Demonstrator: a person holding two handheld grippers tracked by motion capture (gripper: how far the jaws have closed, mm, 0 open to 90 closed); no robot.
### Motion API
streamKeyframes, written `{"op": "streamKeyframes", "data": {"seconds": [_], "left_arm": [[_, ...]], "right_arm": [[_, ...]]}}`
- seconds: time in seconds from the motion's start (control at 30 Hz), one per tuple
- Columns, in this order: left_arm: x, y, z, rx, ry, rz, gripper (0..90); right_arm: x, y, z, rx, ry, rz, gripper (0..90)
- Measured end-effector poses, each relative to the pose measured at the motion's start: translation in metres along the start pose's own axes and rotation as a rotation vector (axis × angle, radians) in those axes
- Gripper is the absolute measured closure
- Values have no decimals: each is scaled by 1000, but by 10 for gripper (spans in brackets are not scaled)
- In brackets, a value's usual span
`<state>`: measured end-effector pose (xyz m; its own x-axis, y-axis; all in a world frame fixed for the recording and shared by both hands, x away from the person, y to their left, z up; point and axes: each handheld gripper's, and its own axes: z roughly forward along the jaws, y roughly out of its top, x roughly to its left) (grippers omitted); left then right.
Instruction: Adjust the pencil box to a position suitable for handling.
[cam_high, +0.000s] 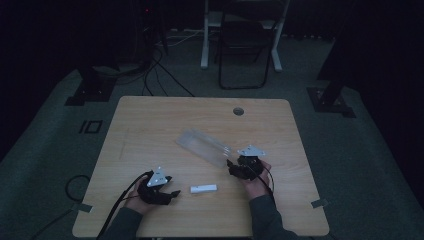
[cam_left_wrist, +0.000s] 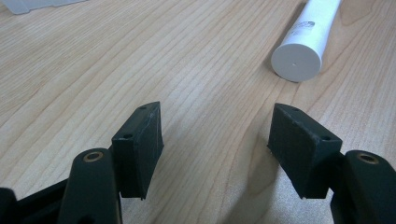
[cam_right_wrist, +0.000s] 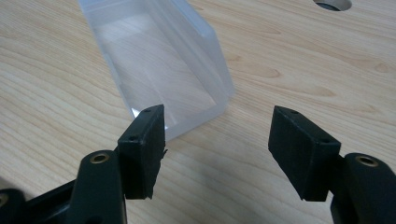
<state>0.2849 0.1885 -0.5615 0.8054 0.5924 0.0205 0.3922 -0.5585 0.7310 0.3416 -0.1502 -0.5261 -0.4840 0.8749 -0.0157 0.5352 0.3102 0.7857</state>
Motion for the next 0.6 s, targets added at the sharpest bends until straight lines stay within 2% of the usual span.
{"op": "streamKeyframes", "data": {"seconds": [0.13, 0.6], "left_arm": [[0, 0, 0, -1, 0, 0, 351], [0, 0, 0, 0, -1, -1, 351]], "right_arm": [[2, 4, 4, 3, 3, -4, 376], [9, 8, 26, 28, 18, 33, 395]]}}
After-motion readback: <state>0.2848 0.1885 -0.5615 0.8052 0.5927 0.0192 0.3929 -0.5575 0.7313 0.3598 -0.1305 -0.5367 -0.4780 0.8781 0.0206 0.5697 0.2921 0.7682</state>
